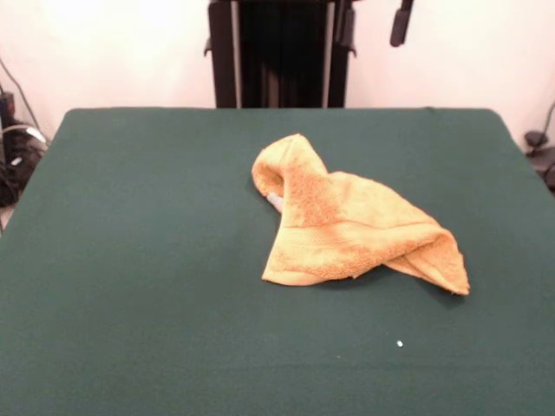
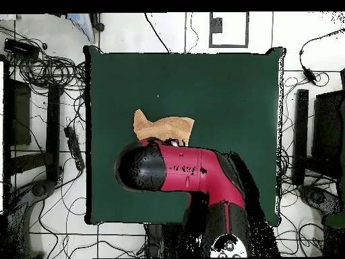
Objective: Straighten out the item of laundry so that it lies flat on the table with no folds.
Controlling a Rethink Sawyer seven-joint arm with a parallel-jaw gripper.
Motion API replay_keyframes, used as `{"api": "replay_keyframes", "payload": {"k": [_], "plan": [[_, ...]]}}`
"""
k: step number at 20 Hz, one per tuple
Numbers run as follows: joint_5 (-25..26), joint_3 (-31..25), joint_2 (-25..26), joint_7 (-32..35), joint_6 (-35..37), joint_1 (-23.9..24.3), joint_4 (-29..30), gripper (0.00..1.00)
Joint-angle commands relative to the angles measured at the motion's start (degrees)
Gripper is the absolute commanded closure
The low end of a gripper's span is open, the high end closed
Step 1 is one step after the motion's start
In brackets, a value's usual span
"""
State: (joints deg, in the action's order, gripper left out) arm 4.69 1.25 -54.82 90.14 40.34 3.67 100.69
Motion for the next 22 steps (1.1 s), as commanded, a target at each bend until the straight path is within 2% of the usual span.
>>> {"api": "replay_keyframes", "payload": {"k": [1, 6, 13, 16, 22], "plan": [[-2.53, -1.89, 2.35, 10.70, 0.84, -1.05, 6.05, 0.00], [-1.56, -3.22, 5.68, 8.85, -3.21, 0.71, 4.25, 0.00], [0.35, -5.56, 10.24, 4.37, -4.15, 2.97, -1.47, 0.00], [0.86, -7.09, 11.10, 2.43, -6.35, 3.97, -1.80, 0.00], [1.75, -9.11, 16.03, 1.39, -9.48, 4.70, -6.19, 0.00]]}}
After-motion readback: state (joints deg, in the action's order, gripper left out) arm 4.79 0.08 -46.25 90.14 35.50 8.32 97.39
